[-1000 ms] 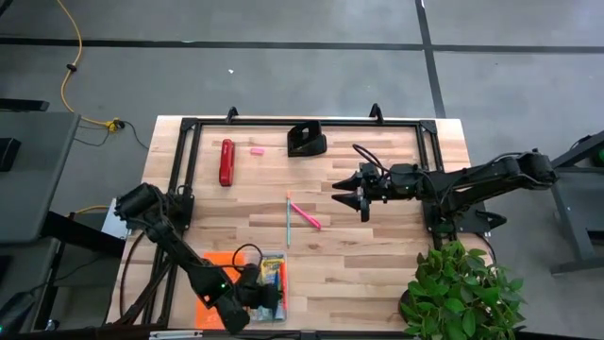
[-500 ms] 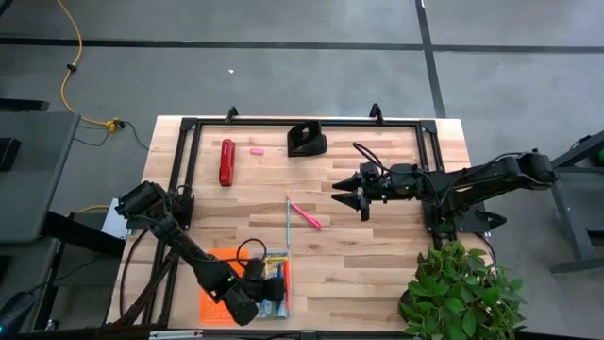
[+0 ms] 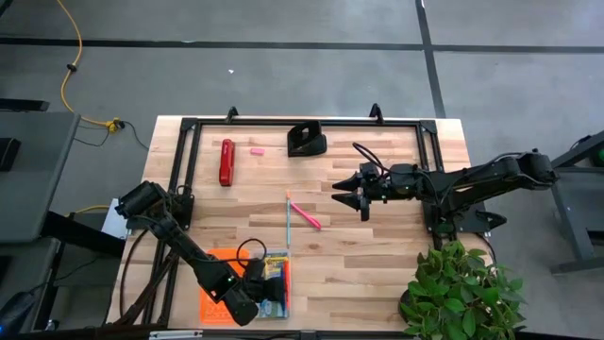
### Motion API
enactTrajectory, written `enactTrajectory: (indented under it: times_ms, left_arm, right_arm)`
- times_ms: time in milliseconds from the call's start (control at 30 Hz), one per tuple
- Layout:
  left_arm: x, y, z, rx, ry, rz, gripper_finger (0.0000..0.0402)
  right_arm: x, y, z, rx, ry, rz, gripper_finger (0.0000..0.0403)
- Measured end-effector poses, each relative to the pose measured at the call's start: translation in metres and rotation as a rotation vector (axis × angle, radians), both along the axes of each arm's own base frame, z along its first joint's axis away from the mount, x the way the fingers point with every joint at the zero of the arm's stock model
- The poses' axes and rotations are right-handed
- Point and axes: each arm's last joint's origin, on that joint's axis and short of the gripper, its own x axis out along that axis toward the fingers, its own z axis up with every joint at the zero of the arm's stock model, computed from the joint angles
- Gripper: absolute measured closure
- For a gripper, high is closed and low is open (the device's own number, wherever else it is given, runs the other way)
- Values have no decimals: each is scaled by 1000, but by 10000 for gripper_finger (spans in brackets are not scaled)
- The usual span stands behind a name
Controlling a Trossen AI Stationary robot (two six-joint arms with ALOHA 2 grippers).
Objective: Pack school essentials
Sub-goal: Put the blue pen into the supply box, then put the pink pen into the supply box
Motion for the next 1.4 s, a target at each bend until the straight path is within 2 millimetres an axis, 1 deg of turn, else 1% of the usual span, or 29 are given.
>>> enactTrajectory:
  times_ms: [167, 333, 467, 567, 633, 700, 800, 933, 1067, 1133, 1233, 1333, 1400]
  left_arm:
    - [0, 0, 2, -6, -7, -1, 304]
    - [-3, 2, 18, 9, -26, -32, 298]
    - [-9, 7, 39, 46, -32, -82, 298]
    - [-13, 15, 60, 93, -54, -119, 298]
    - [-18, 24, 78, 181, -81, -149, 298]
    - [-21, 36, 101, 308, -128, -184, 298]
    - [-30, 61, 138, 589, -160, -231, 298]
    - [-50, 103, 188, 934, -164, -259, 298]
    - [-75, 147, 227, 1172, -153, -315, 298]
    - [-89, 168, 241, 1266, -169, -362, 298]
    - [-108, 193, 258, 1379, -225, -437, 298]
    - [-123, 214, 265, 1441, -265, -505, 298]
    - [-130, 226, 264, 1442, -272, -531, 298]
  right_arm:
    - [0, 0, 0, 0, 0, 0, 213]
    - [0, 0, 0, 0, 0, 0, 213]
    - [0, 0, 0, 0, 0, 0, 213]
    - [0, 0, 0, 3, 0, 0, 213]
    - [0, 0, 0, 6, 0, -1, 213]
    - [0, 0, 0, 2, -1, 3, 213]
    - [0, 1, 2, -21, -27, 34, 213]
    - [1, 1, 10, -12, -107, 39, 213]
    - [1, 1, 17, -15, -182, 39, 213]
    - [1, 1, 19, -16, -203, 38, 213]
    - [1, 0, 20, -17, -208, 6, 213]
    - [1, 0, 20, -18, -210, -20, 213]
    - [1, -1, 20, -19, -210, -44, 213]
